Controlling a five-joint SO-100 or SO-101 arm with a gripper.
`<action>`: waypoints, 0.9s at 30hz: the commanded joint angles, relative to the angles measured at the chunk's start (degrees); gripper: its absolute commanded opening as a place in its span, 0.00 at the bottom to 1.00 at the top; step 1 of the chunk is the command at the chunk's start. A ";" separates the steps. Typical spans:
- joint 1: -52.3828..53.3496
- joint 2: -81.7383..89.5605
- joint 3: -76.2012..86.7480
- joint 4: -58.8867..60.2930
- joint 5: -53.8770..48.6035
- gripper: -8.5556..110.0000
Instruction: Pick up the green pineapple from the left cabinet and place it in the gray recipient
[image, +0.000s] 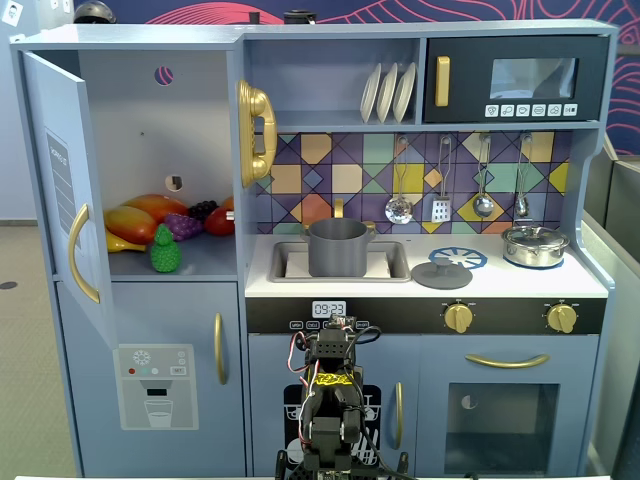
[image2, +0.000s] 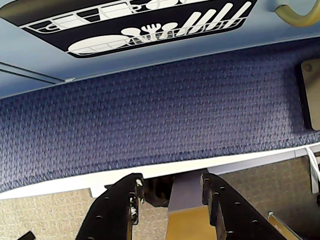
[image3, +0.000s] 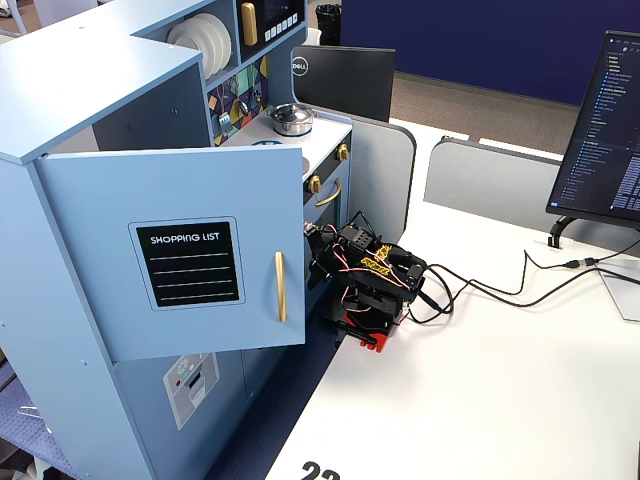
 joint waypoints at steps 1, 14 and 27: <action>-7.38 -0.35 0.00 10.46 -1.32 0.07; -22.76 -0.62 0.00 -16.61 12.83 0.12; -59.33 -29.71 -24.35 -84.99 -5.63 0.26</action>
